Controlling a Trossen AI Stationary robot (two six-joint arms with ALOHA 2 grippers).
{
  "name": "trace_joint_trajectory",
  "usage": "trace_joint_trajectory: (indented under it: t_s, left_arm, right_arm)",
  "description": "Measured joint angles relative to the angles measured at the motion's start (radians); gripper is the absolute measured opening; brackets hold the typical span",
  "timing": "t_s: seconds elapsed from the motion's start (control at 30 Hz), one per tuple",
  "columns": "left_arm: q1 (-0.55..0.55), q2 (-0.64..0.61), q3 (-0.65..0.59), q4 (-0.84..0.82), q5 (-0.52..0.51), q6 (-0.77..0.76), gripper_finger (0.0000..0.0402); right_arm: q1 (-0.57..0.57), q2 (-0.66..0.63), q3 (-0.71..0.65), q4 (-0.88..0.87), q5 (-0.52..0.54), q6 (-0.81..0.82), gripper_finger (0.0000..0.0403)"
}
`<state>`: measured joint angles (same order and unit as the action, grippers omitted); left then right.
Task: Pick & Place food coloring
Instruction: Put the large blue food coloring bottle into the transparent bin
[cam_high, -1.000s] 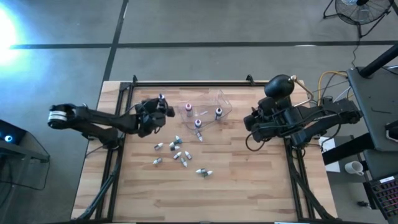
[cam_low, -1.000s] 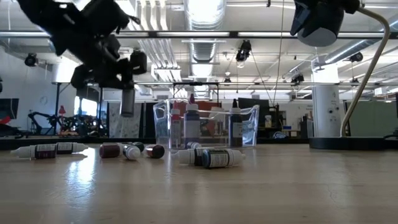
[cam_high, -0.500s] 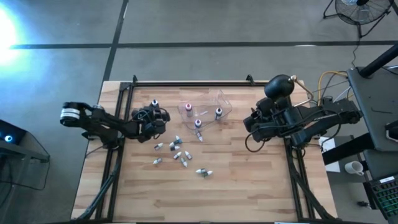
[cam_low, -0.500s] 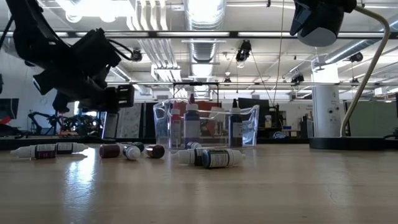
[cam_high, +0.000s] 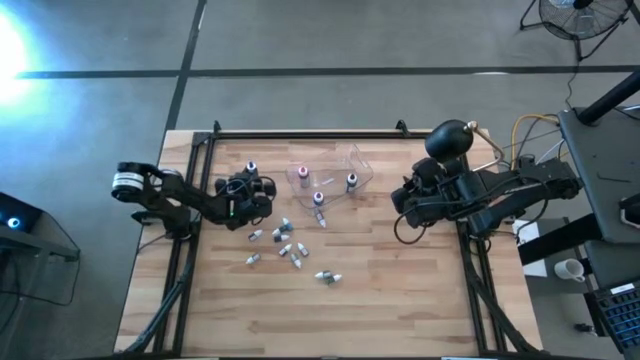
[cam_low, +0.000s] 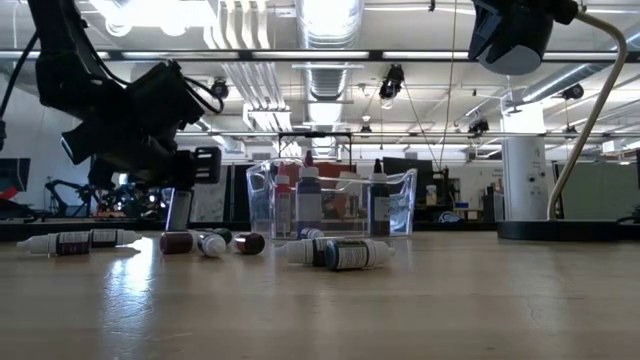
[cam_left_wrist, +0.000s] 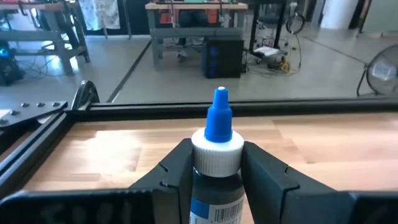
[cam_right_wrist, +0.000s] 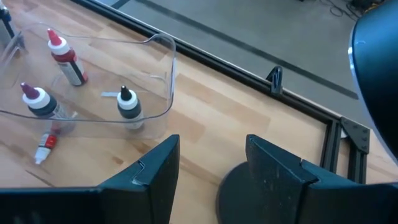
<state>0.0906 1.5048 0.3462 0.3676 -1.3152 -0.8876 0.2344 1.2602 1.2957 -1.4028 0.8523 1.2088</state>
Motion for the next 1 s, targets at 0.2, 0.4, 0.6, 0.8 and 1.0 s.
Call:
trace_joint_trajectory:
  t_s: [0.2, 0.4, 0.6, 0.8, 1.0]
  left_arm:
    - [0.001, 0.0, -0.003, -0.004, -0.044, -0.085, 0.0118]
    - [0.001, 0.004, -0.006, -0.009, -0.015, -0.083, 0.0145]
    - [-0.001, -0.014, 0.005, -0.01, 0.014, -0.069, 0.0146]
    - [-0.022, -0.09, 0.029, -0.02, 0.117, 0.046, 0.0147]
    - [-0.103, -0.191, 0.042, -0.247, 0.192, -0.088, 0.0147]
  right_arm:
    - [0.0, 0.0, 0.0, 0.003, -0.001, 0.001, 0.0176]
    - [0.0, 0.0, 0.0, 0.003, -0.001, 0.003, 0.0176]
    - [-0.002, 0.0, 0.0, 0.003, 0.0, -0.005, 0.0176]
    - [-0.002, 0.0, 0.0, 0.003, 0.003, -0.012, 0.0176]
    - [-0.002, 0.0, 0.0, 0.003, 0.003, -0.012, 0.0176]
